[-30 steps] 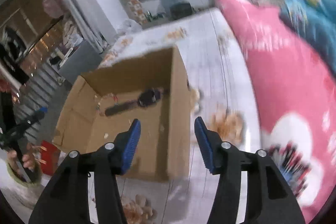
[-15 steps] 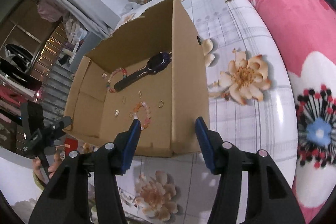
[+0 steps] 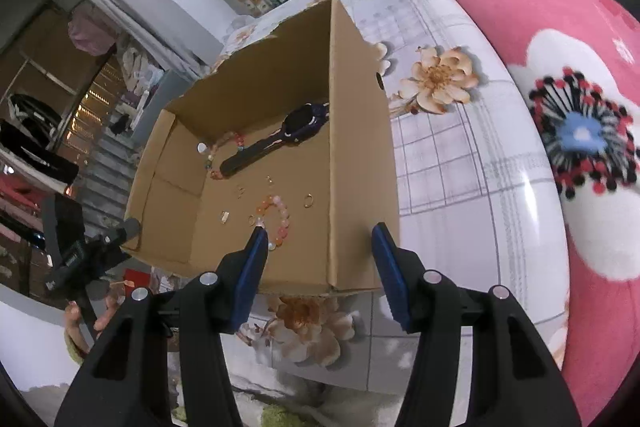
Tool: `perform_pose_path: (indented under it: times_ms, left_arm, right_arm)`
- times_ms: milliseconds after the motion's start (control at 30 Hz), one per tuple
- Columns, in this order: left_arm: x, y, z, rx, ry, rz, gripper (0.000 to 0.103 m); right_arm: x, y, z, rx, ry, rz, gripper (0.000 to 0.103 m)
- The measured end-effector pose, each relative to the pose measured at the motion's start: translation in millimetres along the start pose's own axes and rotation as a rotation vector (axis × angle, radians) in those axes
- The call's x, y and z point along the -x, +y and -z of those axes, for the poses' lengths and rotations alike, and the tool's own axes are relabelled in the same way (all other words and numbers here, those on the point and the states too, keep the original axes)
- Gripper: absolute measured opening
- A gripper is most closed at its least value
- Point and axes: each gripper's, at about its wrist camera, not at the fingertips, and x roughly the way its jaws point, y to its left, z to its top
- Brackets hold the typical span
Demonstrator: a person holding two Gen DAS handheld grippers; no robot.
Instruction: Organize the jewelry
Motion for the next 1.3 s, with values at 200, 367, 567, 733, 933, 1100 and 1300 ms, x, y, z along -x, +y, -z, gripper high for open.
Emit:
perform_pose_path:
  times_ms: [200, 367, 567, 733, 933, 1100, 1300]
  left_arm:
    - [38, -9, 27, -0.078, -0.196, -0.140, 0.093]
    - [66, -28, 53, -0.185, -0.303, -0.270, 0.093]
    - [72, -50, 77, -0.231, -0.319, -0.273, 0.095]
    - [58, -63, 81, -0.257, -0.329, -0.332, 0.095]
    - [44, -58, 77, -0.172, -0.331, -0.385, 0.095]
    - [27, -55, 75, -0.139, -0.259, -0.426, 0.095]
    - [11, -62, 78, -0.163, -0.193, -0.484, 0.095]
  right_arm:
    - [32, 3, 27, -0.014, -0.113, 0.040, 0.058]
    - [56, 38, 66, 0.119, -0.195, 0.202, 0.076]
    - [31, 73, 95, 0.211, -0.169, 0.269, 0.087]
    - [8, 89, 99, 0.252, -0.170, 0.368, 0.091]
    - [1, 90, 87, 0.223, -0.226, 0.474, 0.096]
    - [-5, 94, 85, 0.246, -0.220, 0.488, 0.097]
    - [-8, 93, 82, 0.230, -0.204, 0.472, 0.097]
